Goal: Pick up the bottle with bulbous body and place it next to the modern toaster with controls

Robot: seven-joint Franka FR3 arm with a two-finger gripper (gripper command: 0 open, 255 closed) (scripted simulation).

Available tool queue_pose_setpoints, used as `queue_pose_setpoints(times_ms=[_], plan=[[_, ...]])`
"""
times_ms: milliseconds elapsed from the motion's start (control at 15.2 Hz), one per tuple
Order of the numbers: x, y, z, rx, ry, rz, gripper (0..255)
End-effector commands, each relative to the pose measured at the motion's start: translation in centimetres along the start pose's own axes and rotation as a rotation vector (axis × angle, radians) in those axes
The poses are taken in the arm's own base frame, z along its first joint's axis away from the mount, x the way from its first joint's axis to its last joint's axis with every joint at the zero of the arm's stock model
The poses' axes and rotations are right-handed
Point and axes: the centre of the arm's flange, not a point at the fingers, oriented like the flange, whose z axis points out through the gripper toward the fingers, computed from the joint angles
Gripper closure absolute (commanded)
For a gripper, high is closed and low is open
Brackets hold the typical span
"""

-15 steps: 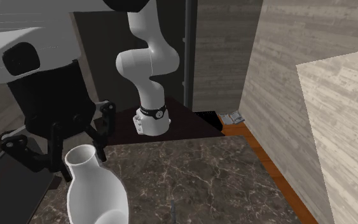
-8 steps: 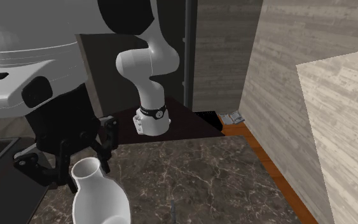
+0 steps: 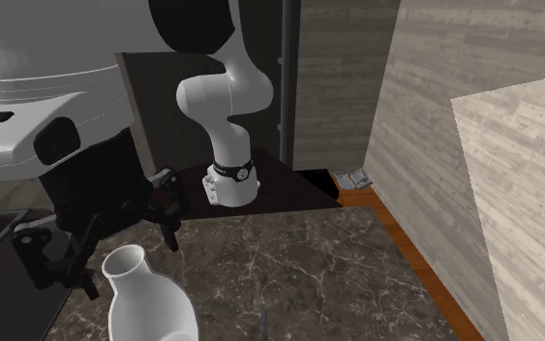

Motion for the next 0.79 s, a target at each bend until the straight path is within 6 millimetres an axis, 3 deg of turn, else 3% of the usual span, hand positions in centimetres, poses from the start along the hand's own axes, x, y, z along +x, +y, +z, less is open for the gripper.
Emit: queue_pose_setpoints(times_ms=[0,132,396,726], plan=[[0.0,0.0,0.0,0.0,0.0,0.0,0],[0.0,0.0,0.0,0.0,0.0,0.0,0],[0.0,0.0,-5.0,0.0,0.0,0.0,0],[0.0,0.0,-5.0,0.0,0.0,0.0,0]])
